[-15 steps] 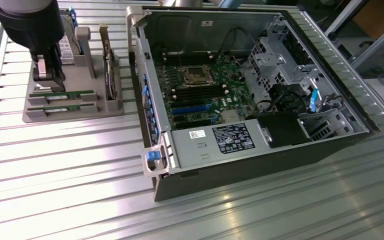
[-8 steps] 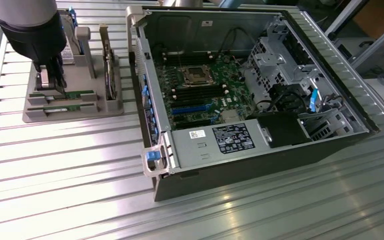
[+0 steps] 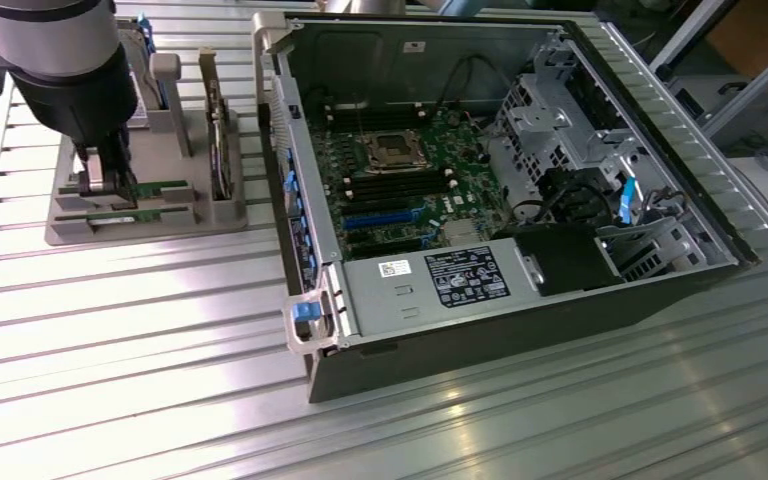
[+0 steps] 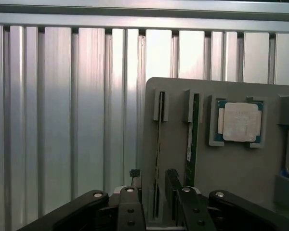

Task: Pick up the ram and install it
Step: 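Pick up the ram and move it above insertion slot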

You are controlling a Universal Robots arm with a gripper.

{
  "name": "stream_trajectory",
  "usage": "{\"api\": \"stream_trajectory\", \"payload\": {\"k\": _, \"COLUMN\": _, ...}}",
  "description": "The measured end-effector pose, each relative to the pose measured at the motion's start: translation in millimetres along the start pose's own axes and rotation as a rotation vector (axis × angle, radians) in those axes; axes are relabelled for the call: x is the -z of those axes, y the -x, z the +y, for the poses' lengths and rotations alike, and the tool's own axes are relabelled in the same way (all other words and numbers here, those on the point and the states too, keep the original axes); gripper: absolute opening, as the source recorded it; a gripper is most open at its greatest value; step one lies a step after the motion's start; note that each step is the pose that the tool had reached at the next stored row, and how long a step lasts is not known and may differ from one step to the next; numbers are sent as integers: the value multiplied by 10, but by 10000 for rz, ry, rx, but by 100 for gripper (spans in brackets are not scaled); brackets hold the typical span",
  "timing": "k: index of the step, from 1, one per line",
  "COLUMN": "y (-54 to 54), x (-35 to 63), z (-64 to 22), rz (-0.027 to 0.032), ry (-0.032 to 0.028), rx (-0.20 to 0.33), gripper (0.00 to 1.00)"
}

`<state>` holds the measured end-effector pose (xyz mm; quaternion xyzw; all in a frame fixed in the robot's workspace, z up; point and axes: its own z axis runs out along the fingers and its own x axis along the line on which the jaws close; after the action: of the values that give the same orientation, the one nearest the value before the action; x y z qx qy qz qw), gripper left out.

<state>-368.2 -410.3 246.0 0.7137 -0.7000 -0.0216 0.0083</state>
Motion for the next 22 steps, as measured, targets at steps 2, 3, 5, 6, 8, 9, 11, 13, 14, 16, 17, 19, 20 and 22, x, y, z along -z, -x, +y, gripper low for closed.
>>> {"api": "stream_trajectory", "payload": {"k": 2, "y": 6, "x": -81, "z": -4, "rz": 7, "ry": 1, "rx": 17, "gripper": 33}}
{"api": "stream_trajectory", "payload": {"k": 3, "y": 20, "x": -98, "z": -6, "rz": 14, "ry": 2, "rx": 25, "gripper": 33}}
{"api": "stream_trajectory", "payload": {"k": 5, "y": 44, "x": -156, "z": -9, "rz": 24, "ry": -1, "rx": 37, "gripper": 33}}
{"api": "stream_trajectory", "payload": {"k": 6, "y": 44, "x": -188, "z": -10, "rz": 29, "ry": 1, "rx": 40, "gripper": 33}}
{"api": "stream_trajectory", "payload": {"k": 8, "y": 44, "x": -231, "z": -11, "rz": 31, "ry": 2, "rx": 40, "gripper": 33}}
{"api": "stream_trajectory", "payload": {"k": 9, "y": 44, "x": -252, "z": -12, "rz": 32, "ry": 1, "rx": 40, "gripper": 33}}
{"api": "stream_trajectory", "payload": {"k": 11, "y": 43, "x": -290, "z": -14, "rz": 32, "ry": 1, "rx": 40, "gripper": 33}}
{"api": "stream_trajectory", "payload": {"k": 13, "y": 42, "x": -328, "z": -16, "rz": 32, "ry": 2, "rx": 40, "gripper": 33}}
{"api": "stream_trajectory", "payload": {"k": 14, "y": 42, "x": -346, "z": -16, "rz": 32, "ry": 1, "rx": 41, "gripper": 33}}
{"api": "stream_trajectory", "payload": {"k": 16, "y": 41, "x": -367, "z": -17, "rz": 33, "ry": 3, "rx": 40, "gripper": 33}}
{"api": "stream_trajectory", "payload": {"k": 17, "y": 41, "x": -367, "z": -17, "rz": 33, "ry": 4, "rx": 40, "gripper": 33}}
{"api": "stream_trajectory", "payload": {"k": 19, "y": 48, "x": -370, "z": -17, "rz": 18, "ry": 0, "rx": 40, "gripper": 33}}
{"api": "stream_trajectory", "payload": {"k": 20, "y": 50, "x": -370, "z": -17, "rz": 9, "ry": 0, "rx": 42, "gripper": 25}}
{"api": "stream_trajectory", "payload": {"k": 22, "y": 51, "x": -369, "z": -17, "rz": 7, "ry": 2, "rx": 41, "gripper": 13}}
